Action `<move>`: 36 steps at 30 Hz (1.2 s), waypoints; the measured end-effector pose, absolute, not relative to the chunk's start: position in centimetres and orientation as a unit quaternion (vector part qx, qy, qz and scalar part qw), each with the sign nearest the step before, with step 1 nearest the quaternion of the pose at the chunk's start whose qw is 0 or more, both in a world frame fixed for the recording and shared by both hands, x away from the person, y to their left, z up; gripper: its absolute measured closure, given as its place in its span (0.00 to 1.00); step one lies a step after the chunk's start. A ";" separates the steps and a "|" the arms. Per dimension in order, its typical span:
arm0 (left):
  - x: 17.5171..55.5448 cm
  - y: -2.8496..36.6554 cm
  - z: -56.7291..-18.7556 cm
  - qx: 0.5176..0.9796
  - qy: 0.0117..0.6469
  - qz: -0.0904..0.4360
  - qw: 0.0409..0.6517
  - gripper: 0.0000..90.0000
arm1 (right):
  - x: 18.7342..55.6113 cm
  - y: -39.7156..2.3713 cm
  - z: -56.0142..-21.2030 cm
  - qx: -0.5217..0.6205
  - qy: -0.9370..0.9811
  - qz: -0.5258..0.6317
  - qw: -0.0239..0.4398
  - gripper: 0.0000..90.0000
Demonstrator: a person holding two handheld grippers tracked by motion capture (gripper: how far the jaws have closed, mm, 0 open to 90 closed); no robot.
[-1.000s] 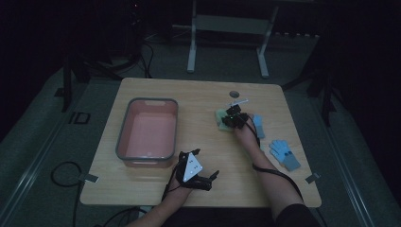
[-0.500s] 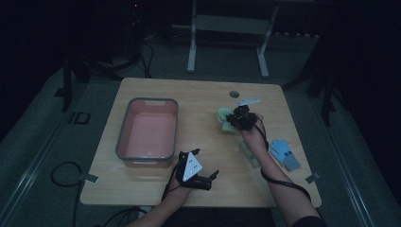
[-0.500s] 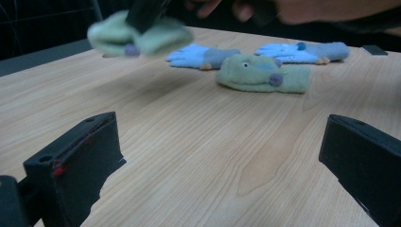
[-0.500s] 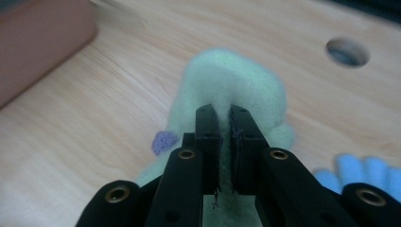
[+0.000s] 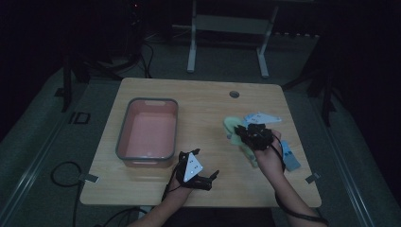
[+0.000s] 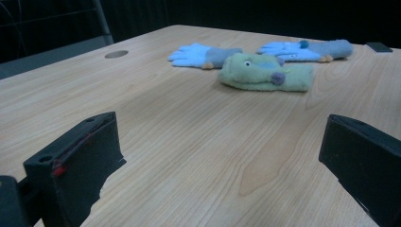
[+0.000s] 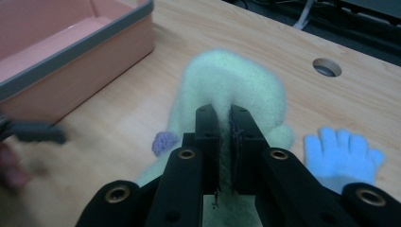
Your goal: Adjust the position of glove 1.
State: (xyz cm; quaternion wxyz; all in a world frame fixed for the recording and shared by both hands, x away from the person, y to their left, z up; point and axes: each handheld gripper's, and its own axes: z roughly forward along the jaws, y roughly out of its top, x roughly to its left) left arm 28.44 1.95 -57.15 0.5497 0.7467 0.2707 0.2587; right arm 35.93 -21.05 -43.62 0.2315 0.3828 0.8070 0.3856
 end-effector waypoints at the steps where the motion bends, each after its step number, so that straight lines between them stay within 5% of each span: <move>1: 28.4 2.0 -57.2 0.747 0.271 0.258 0.549 0.00 | 35.3 -21.1 -43.6 0.381 0.806 0.389 0.232 0.93; 11: 28.4 2.0 -57.2 0.747 0.270 0.260 0.549 0.00 | 31.4 -21.2 -46.0 0.388 0.808 0.382 0.225 0.93; 25: 28.3 1.9 -57.2 0.747 0.268 0.261 0.549 0.00 | 33.4 -20.4 -53.0 0.426 0.818 0.334 0.193 0.92; 36: 28.3 1.9 -57.2 0.749 0.266 0.262 0.547 0.00 | 34.3 -20.0 -54.9 0.436 0.820 0.327 0.175 0.63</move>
